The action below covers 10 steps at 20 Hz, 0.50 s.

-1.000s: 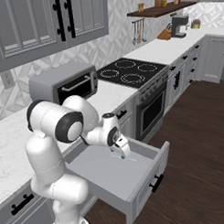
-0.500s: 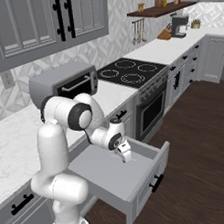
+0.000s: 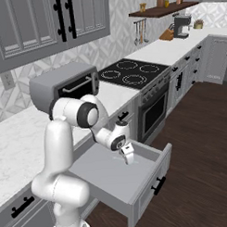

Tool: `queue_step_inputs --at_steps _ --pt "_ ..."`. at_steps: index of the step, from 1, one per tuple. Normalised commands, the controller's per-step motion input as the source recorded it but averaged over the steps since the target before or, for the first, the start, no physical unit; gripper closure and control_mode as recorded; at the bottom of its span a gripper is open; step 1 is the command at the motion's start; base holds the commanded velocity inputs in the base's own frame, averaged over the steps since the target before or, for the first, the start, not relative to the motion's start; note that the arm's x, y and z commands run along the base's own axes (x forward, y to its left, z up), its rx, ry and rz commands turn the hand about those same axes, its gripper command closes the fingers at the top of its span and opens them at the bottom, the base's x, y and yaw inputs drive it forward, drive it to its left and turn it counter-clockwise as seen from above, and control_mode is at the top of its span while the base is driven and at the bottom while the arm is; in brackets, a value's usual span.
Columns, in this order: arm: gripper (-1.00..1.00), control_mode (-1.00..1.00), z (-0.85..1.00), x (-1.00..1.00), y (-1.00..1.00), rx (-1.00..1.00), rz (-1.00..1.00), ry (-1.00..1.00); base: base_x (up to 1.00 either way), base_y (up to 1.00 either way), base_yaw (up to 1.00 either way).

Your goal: Take a straw from the drawer in front and place it inside the glass cup on the dining counter.

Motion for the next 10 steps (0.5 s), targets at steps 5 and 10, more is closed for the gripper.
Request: queue_step_inputs --at_steps 5,10 --pt "-1.00 -1.00 -0.22 0.09 0.00 0.00 -0.10 -0.04 0.00 0.00 0.00" --pt "-1.00 -1.00 -0.06 0.34 0.00 0.00 -0.09 -0.03 0.00 0.00 0.00"
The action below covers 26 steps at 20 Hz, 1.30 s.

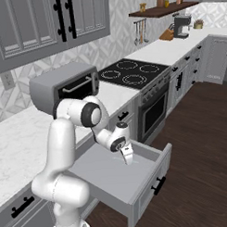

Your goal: Take a straw from the drawer in front and place it inside the glass cup on the dining counter.

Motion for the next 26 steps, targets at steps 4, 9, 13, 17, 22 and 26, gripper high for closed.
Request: queue_step_inputs --at_steps 4,9,13,17,22,26 --pt "-1.00 -1.00 -0.16 0.25 -0.05 0.00 -0.07 0.00 0.00 0.00 0.00" --pt "-1.00 -1.00 -0.25 0.06 -0.08 0.00 -0.07 0.00 0.00 0.00 0.00" --pt "-1.00 -1.00 -0.30 0.00 -0.06 0.00 -0.08 0.00 0.00 0.00 0.00" --pt "-1.00 -1.00 -0.37 0.00 -0.05 0.00 -0.07 0.00 0.00 0.00 0.00" --pt "1.00 -1.00 -0.37 0.00 0.00 0.00 -0.07 0.00 0.00 0.00 0.00" --pt "1.00 -1.00 -0.31 0.00 0.00 0.00 -0.08 0.00 0.00 0.00 0.00"
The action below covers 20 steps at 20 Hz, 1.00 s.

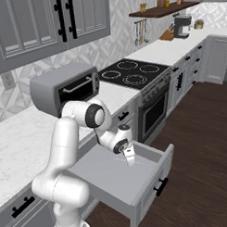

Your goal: Take a straw from the drawer in front and place it inside the glass cup on the dining counter.

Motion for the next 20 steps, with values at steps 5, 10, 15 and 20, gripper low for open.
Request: queue_step_inputs --at_steps 5,10,15,20 --pt "1.00 -1.00 -0.18 0.00 0.00 0.00 -0.10 0.00 0.00 0.00 0.00" --pt "1.00 -1.00 -0.01 -0.03 0.00 0.00 -0.09 0.00 0.00 0.00 0.00" --pt "1.00 -1.00 0.27 -0.17 0.00 0.00 -0.05 0.00 0.00 0.00 0.00" --pt "1.00 -1.00 0.84 -0.20 0.00 0.00 -0.03 -0.01 0.00 0.00 0.00"
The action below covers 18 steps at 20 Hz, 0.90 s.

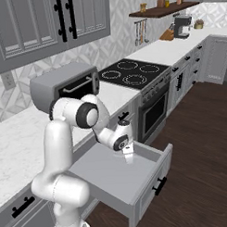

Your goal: Take a straw from the drawer in front and place it inside the glass cup on the dining counter.

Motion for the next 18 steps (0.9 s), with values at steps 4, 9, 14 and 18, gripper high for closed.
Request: queue_step_inputs --at_steps 4,9,14,18 --pt "1.00 -1.00 1.00 -0.40 0.00 0.01 -0.01 -0.01 0.00 0.00 0.00" --pt "1.00 -1.00 1.00 -0.14 0.02 0.02 0.00 0.00 0.00 0.00 0.00" --pt "1.00 -1.00 1.00 -0.02 0.17 0.00 0.00 0.00 0.00 0.00 0.00" --pt "1.00 -1.00 1.00 -0.04 0.29 0.00 0.07 0.00 0.00 0.00 0.00"
